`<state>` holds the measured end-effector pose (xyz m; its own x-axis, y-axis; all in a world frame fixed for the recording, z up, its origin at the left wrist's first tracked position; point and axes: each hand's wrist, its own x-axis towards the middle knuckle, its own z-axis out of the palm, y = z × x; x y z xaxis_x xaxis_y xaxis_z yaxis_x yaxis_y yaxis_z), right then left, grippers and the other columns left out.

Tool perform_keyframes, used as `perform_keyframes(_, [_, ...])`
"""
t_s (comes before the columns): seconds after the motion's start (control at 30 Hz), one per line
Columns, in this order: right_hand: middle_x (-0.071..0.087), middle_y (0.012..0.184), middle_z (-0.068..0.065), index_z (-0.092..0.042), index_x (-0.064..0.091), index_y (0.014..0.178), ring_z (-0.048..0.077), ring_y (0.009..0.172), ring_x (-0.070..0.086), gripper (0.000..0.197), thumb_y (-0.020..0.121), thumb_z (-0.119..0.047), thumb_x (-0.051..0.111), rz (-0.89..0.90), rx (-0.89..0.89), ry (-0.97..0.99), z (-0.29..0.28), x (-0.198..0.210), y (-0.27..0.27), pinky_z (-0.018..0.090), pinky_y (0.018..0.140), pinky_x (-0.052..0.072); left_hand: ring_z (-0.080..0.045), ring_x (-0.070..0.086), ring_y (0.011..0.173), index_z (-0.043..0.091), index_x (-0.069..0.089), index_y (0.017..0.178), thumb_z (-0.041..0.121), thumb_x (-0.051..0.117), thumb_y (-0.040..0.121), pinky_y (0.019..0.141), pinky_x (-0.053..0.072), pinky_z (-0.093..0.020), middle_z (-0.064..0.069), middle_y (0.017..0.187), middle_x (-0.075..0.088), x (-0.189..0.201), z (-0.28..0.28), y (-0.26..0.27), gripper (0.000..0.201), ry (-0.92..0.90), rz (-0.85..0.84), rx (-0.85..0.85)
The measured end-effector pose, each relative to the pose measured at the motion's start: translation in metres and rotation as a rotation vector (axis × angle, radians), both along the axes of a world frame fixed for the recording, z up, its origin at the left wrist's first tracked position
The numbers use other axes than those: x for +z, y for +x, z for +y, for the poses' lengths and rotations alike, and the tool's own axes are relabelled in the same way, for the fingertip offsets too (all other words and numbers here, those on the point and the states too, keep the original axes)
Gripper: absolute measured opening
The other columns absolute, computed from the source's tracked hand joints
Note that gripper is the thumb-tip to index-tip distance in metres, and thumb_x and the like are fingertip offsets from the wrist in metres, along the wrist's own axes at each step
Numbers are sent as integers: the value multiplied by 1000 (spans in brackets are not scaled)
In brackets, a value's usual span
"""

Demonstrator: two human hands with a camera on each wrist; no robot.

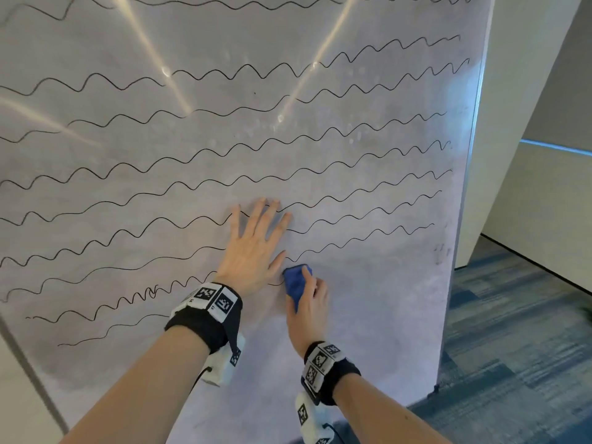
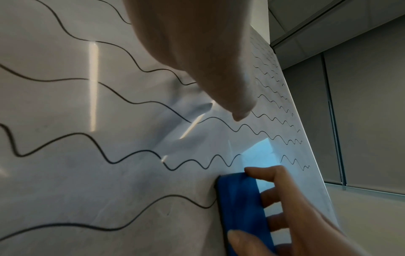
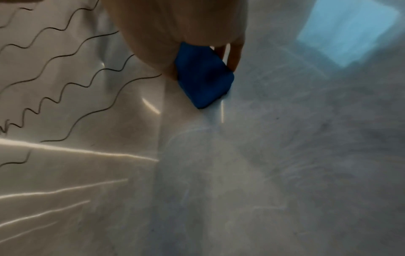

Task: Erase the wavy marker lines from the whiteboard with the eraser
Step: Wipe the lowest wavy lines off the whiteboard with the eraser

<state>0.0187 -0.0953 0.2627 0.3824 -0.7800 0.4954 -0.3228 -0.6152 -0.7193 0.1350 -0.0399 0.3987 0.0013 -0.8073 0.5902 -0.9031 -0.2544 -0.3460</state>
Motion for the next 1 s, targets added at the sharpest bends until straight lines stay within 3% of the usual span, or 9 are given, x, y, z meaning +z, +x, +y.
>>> perform_keyframes(0.1, [45, 112, 9, -24, 29, 135, 30, 94, 47, 68, 77, -7, 60, 37, 29, -92, -15, -4, -13, 40, 80, 45, -33, 16, 146, 15, 36, 149, 41, 62, 86, 112, 7, -62, -15, 158, 23, 4, -6, -1, 73, 19, 0, 8])
perform_keyframes(0.17, [40, 113, 5, -27, 27, 137, 31, 96, 49, 69, 79, -9, 59, 1, 7, -23, -38, -8, -28, 42, 80, 47, -32, 14, 146, 15, 35, 150, 41, 61, 87, 112, 6, -62, -15, 159, 21, 4, -8, 1, 73, 17, 6, 19])
perform_keyframes(0.3, [32, 111, -1, -17, 29, 141, 35, 102, 47, 72, 79, -11, 65, -112, -133, 142, -64, -8, -36, 45, 90, 44, -34, 16, 146, 14, 33, 150, 42, 58, 88, 112, 7, -62, -15, 159, 21, 2, -4, 4, 73, 30, 15, 34])
perform_keyframes(0.43, [45, 110, 8, -16, 33, 139, 30, 94, 48, 71, 77, -9, 67, -59, -48, -19, -13, -2, -4, 39, 81, 45, -34, 15, 147, 15, 33, 150, 42, 57, 89, 113, 8, -63, -14, 159, 20, -1, -4, 3, 72, 34, 9, 15])
perform_keyframes(0.53, [50, 103, 8, -19, 34, 132, 29, 82, 50, 73, 70, -5, 69, 23, 11, -149, 8, -2, 9, 38, 72, 48, -33, 15, 146, 15, 35, 149, 42, 54, 89, 112, 6, -62, -14, 159, 22, 2, -5, 6, 69, 34, 4, -17])
perform_keyframes(0.6, [47, 107, 7, -23, 33, 134, 28, 88, 49, 71, 74, -5, 68, 30, -6, -132, 1, -4, 3, 33, 74, 45, -33, 16, 146, 17, 34, 150, 44, 42, 89, 112, 3, -60, -14, 159, 22, 5, -2, 13, 67, 38, -22, -32])
perform_keyframes(0.67, [41, 114, 7, -21, 30, 140, 26, 98, 47, 68, 83, -9, 64, -41, -23, 22, -13, -7, -7, 29, 80, 38, -33, 16, 146, 17, 31, 150, 44, 35, 88, 113, 0, -59, -14, 159, 22, 8, 4, 23, 68, 46, -39, -59])
perform_keyframes(0.83, [41, 118, 13, -8, 29, 143, 31, 108, 44, 68, 84, -9, 64, -183, -231, 162, 1, -4, 18, 25, 88, 32, -33, 15, 147, 17, 26, 151, 44, 34, 89, 113, 4, -61, -14, 160, 19, 3, 24, 41, 69, 37, -42, -133])
perform_keyframes(1.0, [41, 114, 6, -24, 23, 142, 23, 104, 44, 69, 85, -16, 60, -109, -13, -2, 77, -12, 64, 29, 89, 39, -33, 12, 148, 15, 26, 153, 43, 40, 92, 113, 5, -64, -13, 160, 18, -1, 42, 53, 69, 46, -65, -154])
